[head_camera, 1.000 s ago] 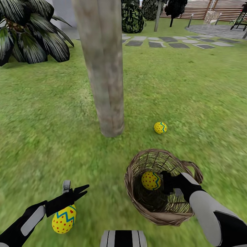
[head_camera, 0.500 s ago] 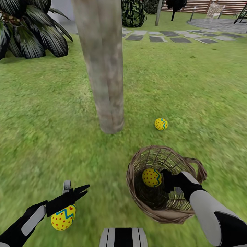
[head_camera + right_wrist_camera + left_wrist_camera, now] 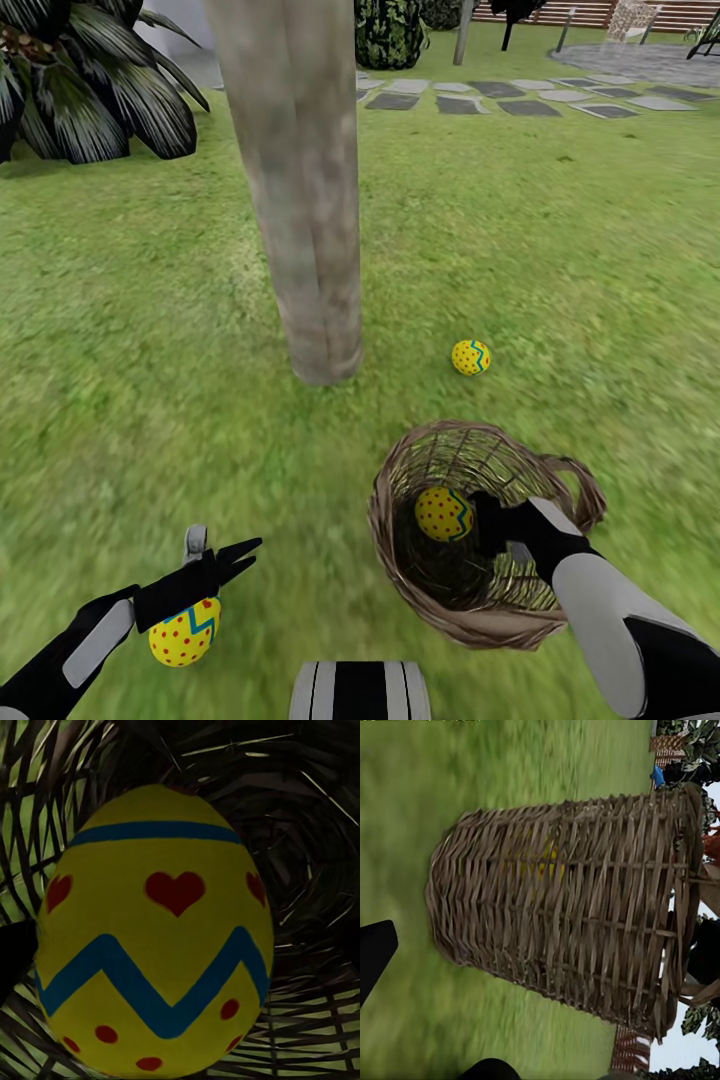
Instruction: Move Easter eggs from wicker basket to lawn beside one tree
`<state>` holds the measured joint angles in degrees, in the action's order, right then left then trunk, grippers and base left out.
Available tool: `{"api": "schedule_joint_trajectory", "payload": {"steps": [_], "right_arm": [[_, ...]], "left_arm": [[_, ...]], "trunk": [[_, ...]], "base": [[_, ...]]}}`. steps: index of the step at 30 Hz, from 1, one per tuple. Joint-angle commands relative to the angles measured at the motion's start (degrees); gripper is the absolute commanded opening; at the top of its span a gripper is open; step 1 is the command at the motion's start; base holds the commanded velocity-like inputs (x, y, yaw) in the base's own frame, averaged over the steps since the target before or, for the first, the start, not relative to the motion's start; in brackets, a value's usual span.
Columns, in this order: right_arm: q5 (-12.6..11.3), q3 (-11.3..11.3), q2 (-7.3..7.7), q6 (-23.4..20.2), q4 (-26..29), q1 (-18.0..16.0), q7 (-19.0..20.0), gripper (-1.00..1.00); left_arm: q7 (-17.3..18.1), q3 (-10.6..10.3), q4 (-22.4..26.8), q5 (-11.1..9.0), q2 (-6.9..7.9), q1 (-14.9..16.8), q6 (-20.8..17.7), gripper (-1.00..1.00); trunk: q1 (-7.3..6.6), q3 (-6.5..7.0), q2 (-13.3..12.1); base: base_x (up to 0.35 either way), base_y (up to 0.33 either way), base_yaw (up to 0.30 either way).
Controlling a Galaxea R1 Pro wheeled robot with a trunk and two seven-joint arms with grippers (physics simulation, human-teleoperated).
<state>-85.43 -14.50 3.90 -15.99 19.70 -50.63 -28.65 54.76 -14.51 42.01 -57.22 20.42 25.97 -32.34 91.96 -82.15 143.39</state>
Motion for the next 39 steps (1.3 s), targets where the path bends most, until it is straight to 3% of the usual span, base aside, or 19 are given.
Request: {"api": "schedule_joint_trajectory", "payload": {"steps": [1, 19, 25, 30, 35, 36, 37, 39], "right_arm": [[-0.01, 0.00, -0.01, 0.00, 0.13, 0.00, 0.00, 1.00], [-0.15, 0.08, -0.53, -0.35, 1.88, 0.00, 0.18, 1.00], [0.03, 1.37, -2.43, -0.97, 2.11, 1.79, -0.05, 1.00], [-0.03, 2.53, -4.02, -0.71, 1.46, 2.02, 0.34, 1.00], [-0.19, 4.27, -5.55, -0.70, 1.51, 2.02, 0.37, 1.00], [-0.67, 4.70, -5.74, -0.70, 1.51, 2.02, 0.40, -1.00], [0.00, 6.47, -5.74, -0.69, -1.79, 2.02, 0.42, -1.00], [0.00, 6.45, -5.74, -0.58, -1.77, 2.02, 0.44, -1.00]], "left_arm": [[0.00, 0.00, 0.00, 0.00, 0.02, 0.01, 0.00, 1.00], [0.00, 0.00, 0.00, 0.00, 0.06, 0.02, 0.00, 1.00], [0.22, 1.21, 0.00, -1.34, 1.85, -1.94, -0.36, 1.00], [0.26, 2.82, 0.00, -2.80, 1.82, -2.95, -0.44, 1.00], [0.26, 4.13, 0.00, -2.81, 1.74, -2.95, -0.44, 1.00], [0.26, 4.13, 0.00, -2.85, 1.78, -2.95, -0.44, 1.00], [0.26, 4.13, 0.00, -2.87, 1.79, -2.95, -0.44, 1.00], [0.22, 4.13, 0.00, -2.85, 1.68, -2.95, -0.44, 1.00]], "trunk": [[0.00, 0.00, 0.00], [0.00, -0.85, 0.00], [0.00, -0.85, 0.00], [0.00, -0.85, 0.00], [0.00, -0.85, 0.00], [0.00, -0.85, 0.00], [0.00, -0.85, 0.00], [0.00, -0.85, 0.00]], "base": [[0.000, 0.000, 0.000], [0.000, 0.000, 0.032], [0.000, 0.000, 0.000], [0.000, 0.000, 0.000], [0.000, 0.000, 0.000], [0.000, 0.000, 0.000], [0.000, 0.000, 0.000], [0.000, 0.000, 0.000]]}}
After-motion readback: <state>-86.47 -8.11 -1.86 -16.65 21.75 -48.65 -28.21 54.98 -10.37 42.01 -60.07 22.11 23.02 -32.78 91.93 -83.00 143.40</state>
